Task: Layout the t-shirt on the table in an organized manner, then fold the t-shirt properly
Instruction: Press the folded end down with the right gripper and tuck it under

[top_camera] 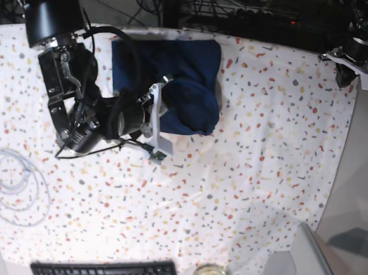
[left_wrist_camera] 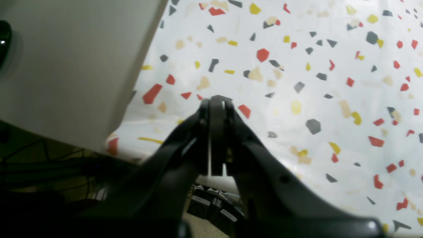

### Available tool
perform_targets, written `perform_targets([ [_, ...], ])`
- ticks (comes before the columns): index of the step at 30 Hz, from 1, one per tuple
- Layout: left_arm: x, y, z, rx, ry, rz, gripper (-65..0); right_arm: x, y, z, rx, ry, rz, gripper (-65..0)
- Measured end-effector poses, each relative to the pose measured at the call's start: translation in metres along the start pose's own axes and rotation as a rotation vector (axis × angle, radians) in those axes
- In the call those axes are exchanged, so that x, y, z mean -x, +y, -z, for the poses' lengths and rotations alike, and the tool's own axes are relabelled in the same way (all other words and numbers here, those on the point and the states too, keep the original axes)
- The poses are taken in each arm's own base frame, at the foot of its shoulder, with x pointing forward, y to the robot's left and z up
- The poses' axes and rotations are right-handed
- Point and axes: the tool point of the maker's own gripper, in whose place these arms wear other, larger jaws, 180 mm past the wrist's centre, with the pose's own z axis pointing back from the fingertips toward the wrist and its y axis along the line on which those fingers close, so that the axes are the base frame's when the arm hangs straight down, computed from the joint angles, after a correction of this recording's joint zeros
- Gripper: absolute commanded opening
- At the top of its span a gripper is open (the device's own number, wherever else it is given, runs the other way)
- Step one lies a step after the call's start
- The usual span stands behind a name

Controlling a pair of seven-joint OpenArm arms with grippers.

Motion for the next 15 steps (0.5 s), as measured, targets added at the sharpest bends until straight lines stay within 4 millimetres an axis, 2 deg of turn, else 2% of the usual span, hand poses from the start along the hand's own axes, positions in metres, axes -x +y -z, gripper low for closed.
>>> perform_targets([
  [2, 0.0, 0.0, 0.0, 0.0, 0.0, 0.0, -65.0, 0.0, -0.003, 0.005, -0.018, -0.029, 0.021, -63.5],
  [3, 0.0, 0.0, 0.0, -0.001, 0.001, 0.0, -65.0, 0.006, -0.006, 0.008, -0.022, -0.014, 0.038, -65.0],
  [6, 0.0, 0.0, 0.0, 0.0, 0.0, 0.0, -65.0, 0.031, -0.019, 0.02, -0.017, 0.053, 0.094, -64.4],
  [8, 0.0, 0.0, 0.0, 0.0, -0.001, 0.0, -65.0, 0.043, -0.019, 0.027, -0.024, 0.093, 0.114, -64.4],
  [10, 0.0, 0.0, 0.0, 0.0, 0.001, 0.0, -65.0, 0.046, -0.007, 0.034, -0.043, 0.126, 0.07, -64.4],
  [15, 0.0, 0.0, 0.0, 0.0, 0.0, 0.0, -65.0, 0.042, 0.043, 0.055, -0.145, 0.155, -0.026, -64.4],
])
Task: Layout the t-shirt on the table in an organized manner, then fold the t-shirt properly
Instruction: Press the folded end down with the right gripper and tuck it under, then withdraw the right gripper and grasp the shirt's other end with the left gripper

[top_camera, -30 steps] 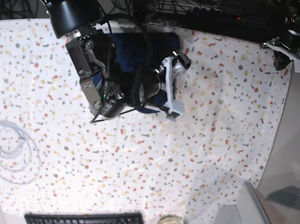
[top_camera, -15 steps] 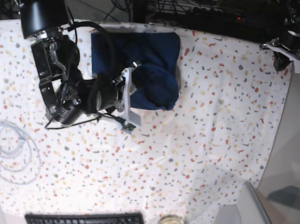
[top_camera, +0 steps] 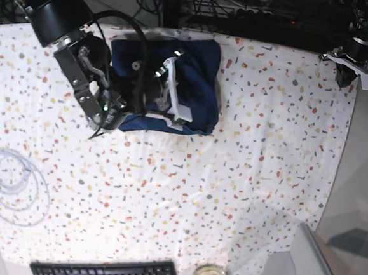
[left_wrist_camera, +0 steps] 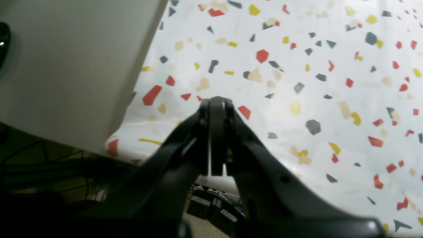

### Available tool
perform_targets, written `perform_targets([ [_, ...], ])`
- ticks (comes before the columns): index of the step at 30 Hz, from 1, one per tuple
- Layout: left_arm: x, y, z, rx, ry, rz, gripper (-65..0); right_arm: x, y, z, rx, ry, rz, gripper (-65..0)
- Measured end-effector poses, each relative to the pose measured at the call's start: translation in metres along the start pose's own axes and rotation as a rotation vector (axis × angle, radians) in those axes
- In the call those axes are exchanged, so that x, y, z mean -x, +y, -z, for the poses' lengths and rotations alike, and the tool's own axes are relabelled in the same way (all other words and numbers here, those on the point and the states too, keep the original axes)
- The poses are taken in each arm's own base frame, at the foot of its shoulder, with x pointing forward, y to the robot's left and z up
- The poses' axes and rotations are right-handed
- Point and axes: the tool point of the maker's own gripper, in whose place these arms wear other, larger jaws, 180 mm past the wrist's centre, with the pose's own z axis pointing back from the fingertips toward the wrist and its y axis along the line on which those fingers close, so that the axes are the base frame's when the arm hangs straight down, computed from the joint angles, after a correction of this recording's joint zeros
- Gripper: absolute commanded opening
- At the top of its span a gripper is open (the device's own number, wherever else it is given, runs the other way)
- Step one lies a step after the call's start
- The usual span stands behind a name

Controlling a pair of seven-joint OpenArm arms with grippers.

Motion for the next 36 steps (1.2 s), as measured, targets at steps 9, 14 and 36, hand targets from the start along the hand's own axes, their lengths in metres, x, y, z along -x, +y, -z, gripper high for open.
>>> perform_targets([
  [9, 0.0, 0.0, 0.0, 0.0, 0.001, 0.0, -65.0, 0.004, 0.047, 0.026, -0.082, 0.055, -0.087, -64.4],
  [14, 0.0, 0.0, 0.0, 0.0, 0.001, 0.0, -65.0, -0.003, 0.033, 0.011, -0.045, 0.01, -0.07, -64.4],
  [36, -0.027, -0.205, -0.045, 0.532, -0.097, -0.13, -58.6, 0.043, -0.092, -0.108, 0.273, -0.28, 0.309, -64.8],
])
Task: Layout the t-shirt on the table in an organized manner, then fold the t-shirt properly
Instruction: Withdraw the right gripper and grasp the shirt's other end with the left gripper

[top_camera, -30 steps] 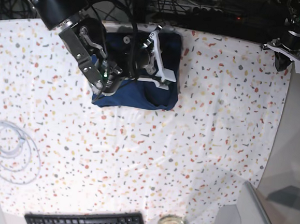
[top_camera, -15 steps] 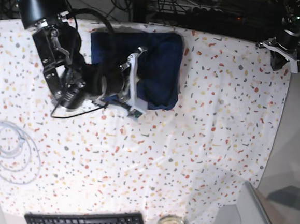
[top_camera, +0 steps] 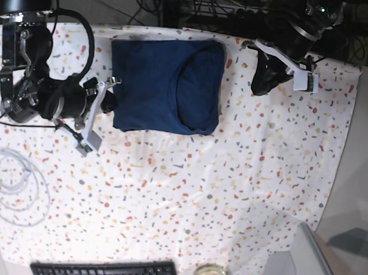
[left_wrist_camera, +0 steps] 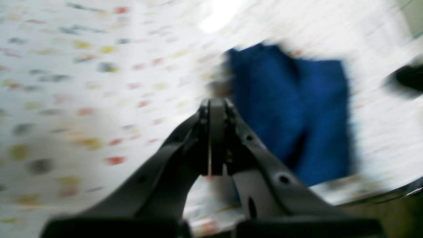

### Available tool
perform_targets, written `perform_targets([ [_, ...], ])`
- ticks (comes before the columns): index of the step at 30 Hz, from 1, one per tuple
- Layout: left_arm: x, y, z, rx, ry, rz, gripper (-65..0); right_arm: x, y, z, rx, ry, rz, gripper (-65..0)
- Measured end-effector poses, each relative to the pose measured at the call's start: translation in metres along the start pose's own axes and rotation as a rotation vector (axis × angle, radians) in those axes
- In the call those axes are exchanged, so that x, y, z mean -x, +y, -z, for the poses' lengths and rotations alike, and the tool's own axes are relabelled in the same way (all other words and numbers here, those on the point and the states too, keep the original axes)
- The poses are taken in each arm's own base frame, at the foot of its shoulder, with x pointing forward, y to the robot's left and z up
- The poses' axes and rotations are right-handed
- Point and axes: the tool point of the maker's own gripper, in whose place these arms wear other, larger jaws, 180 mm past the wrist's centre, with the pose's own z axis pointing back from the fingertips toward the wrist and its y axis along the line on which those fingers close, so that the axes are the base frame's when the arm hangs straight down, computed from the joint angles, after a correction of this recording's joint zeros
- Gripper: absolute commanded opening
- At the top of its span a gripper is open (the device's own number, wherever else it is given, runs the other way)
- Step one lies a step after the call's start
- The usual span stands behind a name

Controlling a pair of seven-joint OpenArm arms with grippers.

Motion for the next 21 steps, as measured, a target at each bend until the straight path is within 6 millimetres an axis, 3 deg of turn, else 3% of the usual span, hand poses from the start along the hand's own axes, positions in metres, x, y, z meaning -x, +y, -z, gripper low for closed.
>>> perform_targets([
  [2, -0.008, 0.0, -0.001, 0.026, -0.032, -0.076, -39.2, 0.005, -0.007, -0.002, 0.018, 0.006, -0.001, -64.8],
  [3, -0.01, 0.003, -0.001, 0.028, -0.034, -0.105, -32.9, 0.006, -0.007, -0.002, 0.018, -0.006, 0.001, -64.8],
  [7, 0.004, 0.004, 0.009, 0.043, 0.048, -0.149, -19.4, 0.015, 0.0, 0.003, -0.003, -0.05, 0.021, -64.8],
  [12, 0.017, -0.01, 0.035, 0.102, 0.08, -0.184, -10.9, 0.025, -0.003, 0.003, 0.006, -0.044, 0.029, -64.8],
  [21, 0.046, -0.021, 0.058, 0.137, 0.167, -0.211, -10.0, 0.026, -0.006, 0.001, 0.014, -0.042, 0.025, -65.0],
])
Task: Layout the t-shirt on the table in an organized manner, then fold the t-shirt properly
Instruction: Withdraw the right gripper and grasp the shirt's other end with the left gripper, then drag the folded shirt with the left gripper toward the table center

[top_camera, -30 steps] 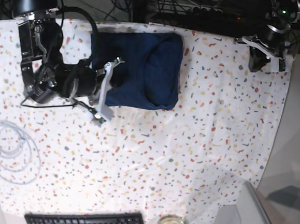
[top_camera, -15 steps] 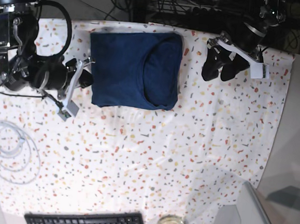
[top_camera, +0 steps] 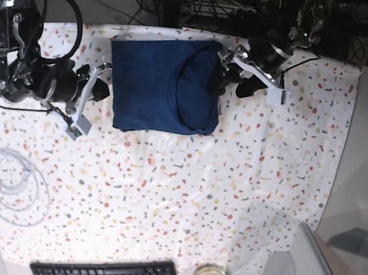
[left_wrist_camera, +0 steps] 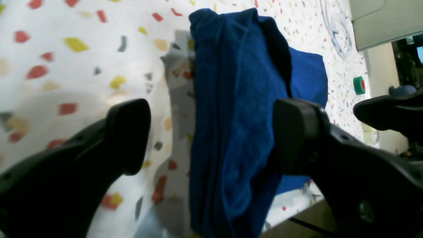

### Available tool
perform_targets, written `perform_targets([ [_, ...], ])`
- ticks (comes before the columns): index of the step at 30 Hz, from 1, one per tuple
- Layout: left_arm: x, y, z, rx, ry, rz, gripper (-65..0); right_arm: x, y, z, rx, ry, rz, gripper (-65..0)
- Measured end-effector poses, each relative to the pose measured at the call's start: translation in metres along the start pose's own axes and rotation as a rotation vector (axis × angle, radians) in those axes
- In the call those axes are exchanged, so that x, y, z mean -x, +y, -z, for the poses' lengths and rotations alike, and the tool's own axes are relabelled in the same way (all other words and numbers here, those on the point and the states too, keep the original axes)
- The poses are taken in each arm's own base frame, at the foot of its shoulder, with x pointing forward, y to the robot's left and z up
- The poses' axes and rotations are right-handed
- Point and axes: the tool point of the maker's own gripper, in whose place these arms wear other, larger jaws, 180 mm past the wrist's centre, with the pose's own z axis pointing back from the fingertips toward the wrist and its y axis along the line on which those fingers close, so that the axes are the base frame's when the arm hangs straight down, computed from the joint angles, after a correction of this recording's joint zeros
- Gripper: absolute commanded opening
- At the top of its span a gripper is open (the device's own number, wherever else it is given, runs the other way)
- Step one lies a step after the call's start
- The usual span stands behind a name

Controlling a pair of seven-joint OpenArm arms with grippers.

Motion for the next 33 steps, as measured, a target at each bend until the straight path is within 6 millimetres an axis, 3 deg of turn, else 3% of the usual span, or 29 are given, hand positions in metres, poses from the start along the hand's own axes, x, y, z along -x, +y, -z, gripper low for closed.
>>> perform_targets([
  [5, 0.015, -0.005, 0.012, 0.022, 0.045, -0.014, -10.0, 0.0, 0.0, 0.0, 0.0, 0.0, 0.0, -65.0],
  [10, 0.017, 0.006, 0.023, 0.007, 0.057, -0.038, -10.2, -0.001, 0.0, 0.0, 0.0, -0.002, 0.0, -65.0],
  [17, 0.024, -0.007, 0.041, 0.059, 0.08, -0.035, -11.0, -0.001, 0.0, 0.0, 0.0, -0.003, 0.0, -65.0],
  [20, 0.025, -0.008, 0.047, 0.067, 0.093, -0.039, -22.7, -0.001, 0.0, 0.0, 0.0, -0.004, 0.001, -65.0],
  [23, 0.029, -0.005, 0.049, 0.056, 0.115, -0.038, -44.1, 0.004, -0.001, -0.001, 0.002, -0.001, 0.014, -65.0],
  [26, 0.031, -0.002, 0.048, 0.046, 0.127, -0.036, -65.0, 0.007, -0.015, -0.009, 0.031, -0.024, 0.072, -65.0],
  [29, 0.026, -0.002, 0.051, 0.048, 0.128, -0.021, -65.0, 0.009, -0.034, -0.019, 0.082, -0.038, 0.102, -65.0],
  [33, 0.024, -0.004, 0.054, 0.065, 0.164, 0.017, -65.0, 0.011, -0.045, -0.027, 0.105, -0.066, 0.146, -65.0],
])
